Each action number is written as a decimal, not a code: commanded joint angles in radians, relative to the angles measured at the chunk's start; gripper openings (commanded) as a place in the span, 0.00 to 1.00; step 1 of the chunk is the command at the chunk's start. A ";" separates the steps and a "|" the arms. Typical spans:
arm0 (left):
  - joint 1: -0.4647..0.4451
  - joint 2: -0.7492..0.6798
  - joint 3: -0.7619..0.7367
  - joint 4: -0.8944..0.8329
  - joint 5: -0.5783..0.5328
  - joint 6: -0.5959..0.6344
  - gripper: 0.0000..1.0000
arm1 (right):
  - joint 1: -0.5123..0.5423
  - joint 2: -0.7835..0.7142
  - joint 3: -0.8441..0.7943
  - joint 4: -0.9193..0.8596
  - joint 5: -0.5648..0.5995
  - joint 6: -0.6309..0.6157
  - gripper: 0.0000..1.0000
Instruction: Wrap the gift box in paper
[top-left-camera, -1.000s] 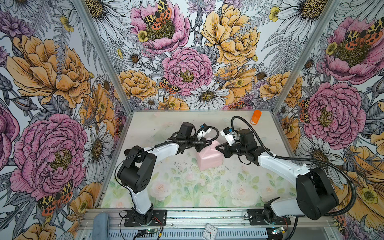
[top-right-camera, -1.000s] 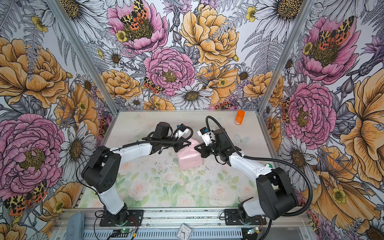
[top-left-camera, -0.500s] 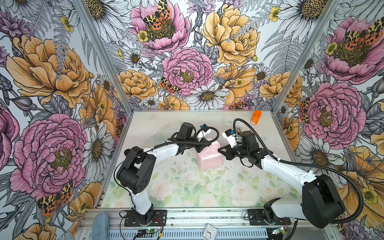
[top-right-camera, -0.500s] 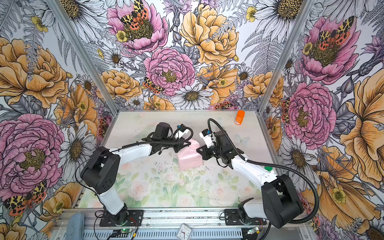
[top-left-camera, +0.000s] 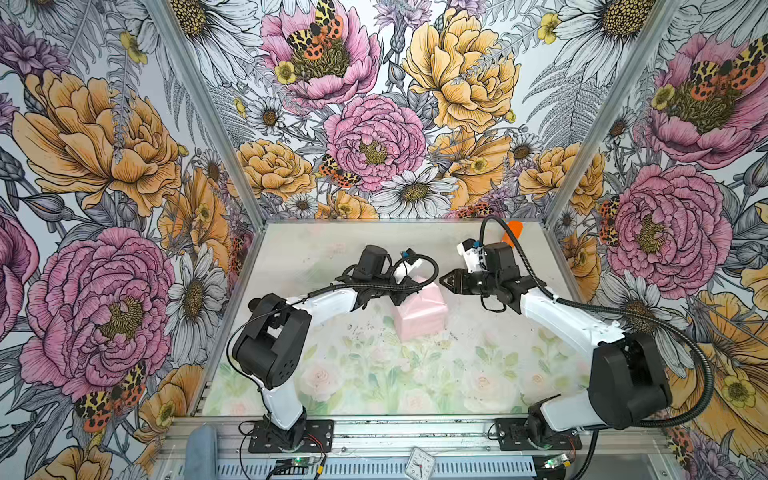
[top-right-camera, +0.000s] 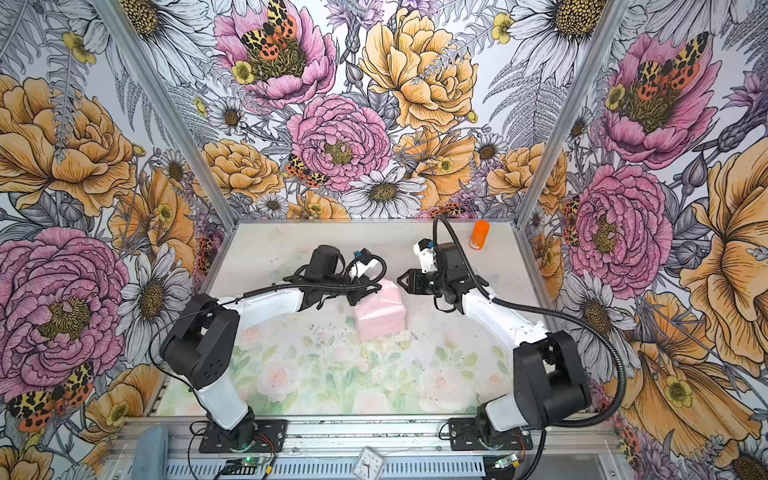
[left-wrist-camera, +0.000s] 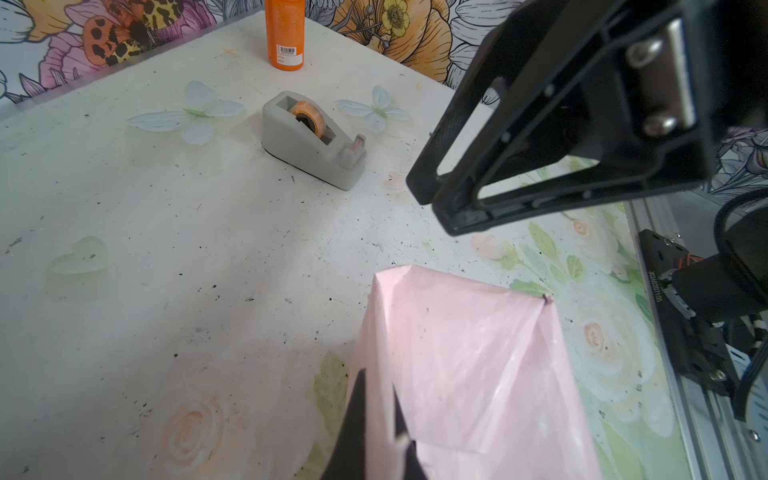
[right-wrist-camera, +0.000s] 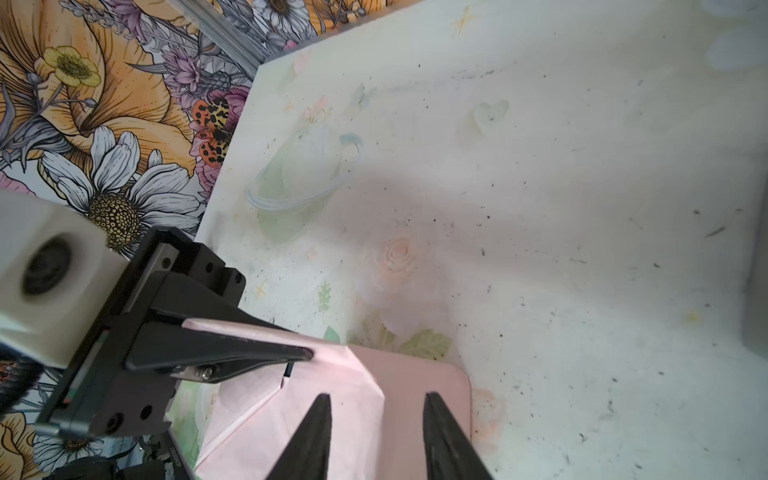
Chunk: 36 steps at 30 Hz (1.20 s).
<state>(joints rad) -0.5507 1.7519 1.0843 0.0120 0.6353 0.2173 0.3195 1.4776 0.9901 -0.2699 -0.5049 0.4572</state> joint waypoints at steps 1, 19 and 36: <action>-0.008 -0.025 -0.012 -0.014 -0.016 0.019 0.05 | 0.009 0.036 0.036 -0.032 -0.038 0.028 0.39; -0.009 -0.021 -0.009 -0.018 -0.015 0.021 0.04 | 0.028 -0.008 0.013 -0.041 0.025 -0.175 0.33; -0.011 0.010 0.012 0.011 0.087 0.038 0.04 | -0.146 0.017 -0.092 0.374 -0.370 -0.564 0.45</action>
<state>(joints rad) -0.5526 1.7523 1.0843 0.0124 0.6594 0.2222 0.1703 1.4860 0.8852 0.0330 -0.7673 -0.0177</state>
